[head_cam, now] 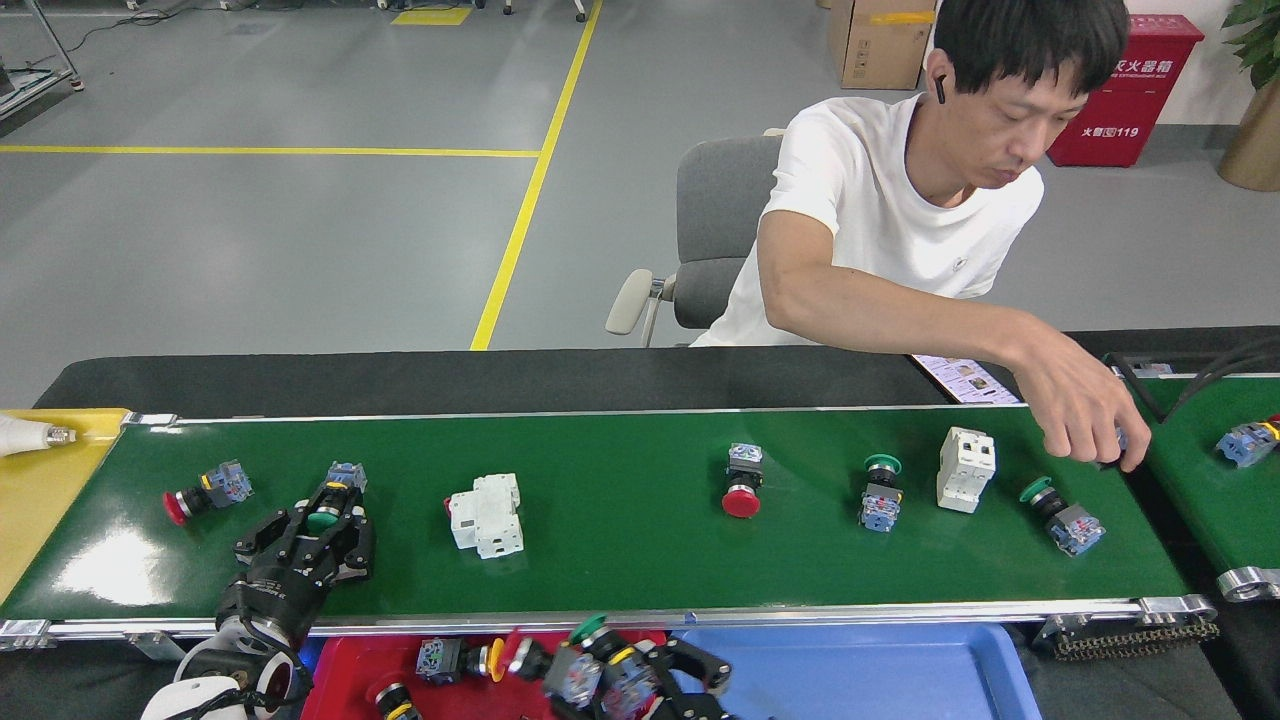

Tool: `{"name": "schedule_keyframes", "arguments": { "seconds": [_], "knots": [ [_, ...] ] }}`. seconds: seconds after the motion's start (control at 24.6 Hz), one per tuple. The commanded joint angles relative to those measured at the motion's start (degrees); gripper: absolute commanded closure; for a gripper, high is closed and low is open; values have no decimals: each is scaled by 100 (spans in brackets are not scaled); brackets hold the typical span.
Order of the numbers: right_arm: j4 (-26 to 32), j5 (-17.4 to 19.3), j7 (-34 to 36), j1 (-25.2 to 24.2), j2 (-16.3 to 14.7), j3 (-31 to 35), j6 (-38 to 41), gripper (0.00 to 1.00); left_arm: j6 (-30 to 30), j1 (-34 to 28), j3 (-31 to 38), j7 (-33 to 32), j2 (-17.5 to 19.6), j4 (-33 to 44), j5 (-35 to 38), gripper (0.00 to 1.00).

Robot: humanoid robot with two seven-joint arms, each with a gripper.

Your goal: Pick switch part from conveyor to tray

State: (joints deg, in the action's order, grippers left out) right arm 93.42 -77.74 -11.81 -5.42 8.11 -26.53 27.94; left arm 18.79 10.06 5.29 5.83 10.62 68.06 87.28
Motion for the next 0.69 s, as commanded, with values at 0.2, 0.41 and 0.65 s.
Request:
{"name": "schedule_keyframes", "arguments": {
  "seconds": [0.2,0.41,0.65],
  "knots": [
    [124,40,-84,182,59,96,-385,5,442,-2289,-11,67,11,3029,-71,92],
    [554,31,-75,156,-143,1221,-1299,6,433,-2878,-705,182,90,3389,105,87],
    [792,31,83,-134,-627,2029,-2222,5,468,-2913,-705,269,90,3389,166,0]
  ]
}}
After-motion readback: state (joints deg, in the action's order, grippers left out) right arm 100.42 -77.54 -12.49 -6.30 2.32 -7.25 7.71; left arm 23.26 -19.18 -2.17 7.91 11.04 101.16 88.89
